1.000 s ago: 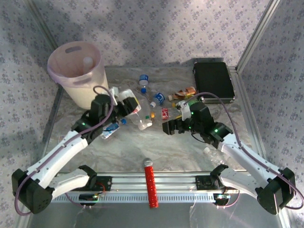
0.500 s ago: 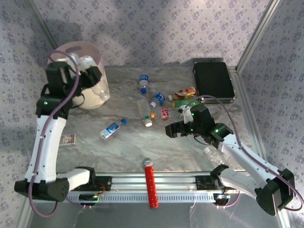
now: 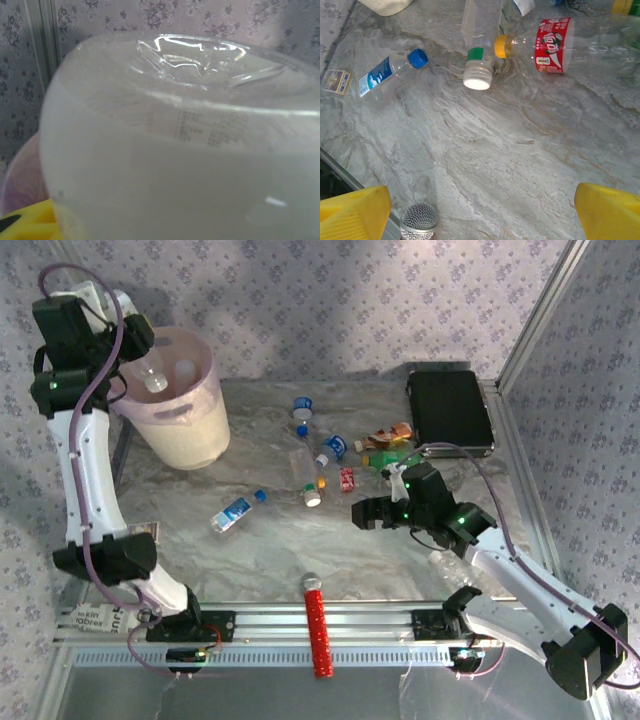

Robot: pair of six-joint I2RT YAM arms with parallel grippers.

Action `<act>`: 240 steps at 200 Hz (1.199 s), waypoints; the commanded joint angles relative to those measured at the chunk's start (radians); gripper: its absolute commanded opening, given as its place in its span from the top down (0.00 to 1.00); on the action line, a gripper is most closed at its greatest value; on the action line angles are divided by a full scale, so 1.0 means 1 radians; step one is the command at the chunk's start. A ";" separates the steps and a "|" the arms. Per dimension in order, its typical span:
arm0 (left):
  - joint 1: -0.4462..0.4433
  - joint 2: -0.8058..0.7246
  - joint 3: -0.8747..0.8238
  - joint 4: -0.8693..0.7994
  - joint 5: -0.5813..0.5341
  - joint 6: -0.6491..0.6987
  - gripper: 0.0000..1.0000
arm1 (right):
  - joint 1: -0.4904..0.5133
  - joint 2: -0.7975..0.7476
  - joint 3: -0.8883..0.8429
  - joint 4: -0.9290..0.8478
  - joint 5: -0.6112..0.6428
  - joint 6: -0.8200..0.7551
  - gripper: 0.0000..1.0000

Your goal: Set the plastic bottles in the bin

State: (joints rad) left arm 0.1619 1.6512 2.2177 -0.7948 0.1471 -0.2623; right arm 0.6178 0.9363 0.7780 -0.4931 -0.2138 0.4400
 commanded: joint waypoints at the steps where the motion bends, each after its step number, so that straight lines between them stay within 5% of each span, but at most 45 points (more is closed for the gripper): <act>1: 0.003 0.107 0.162 -0.104 -0.047 0.071 1.00 | 0.000 -0.003 -0.008 -0.040 0.030 0.014 0.04; 46: 0.001 0.398 0.581 -0.310 -0.050 0.109 1.00 | 0.009 0.019 -0.016 -0.034 0.053 0.022 0.04; 240: -0.125 0.641 0.537 -0.495 -0.088 0.271 0.95 | 0.033 -0.017 -0.036 -0.084 0.146 0.019 0.04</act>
State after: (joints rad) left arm 0.0425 2.2684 2.7380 -1.2316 0.0639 -0.0093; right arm 0.6468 0.9344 0.7536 -0.5533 -0.0917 0.4561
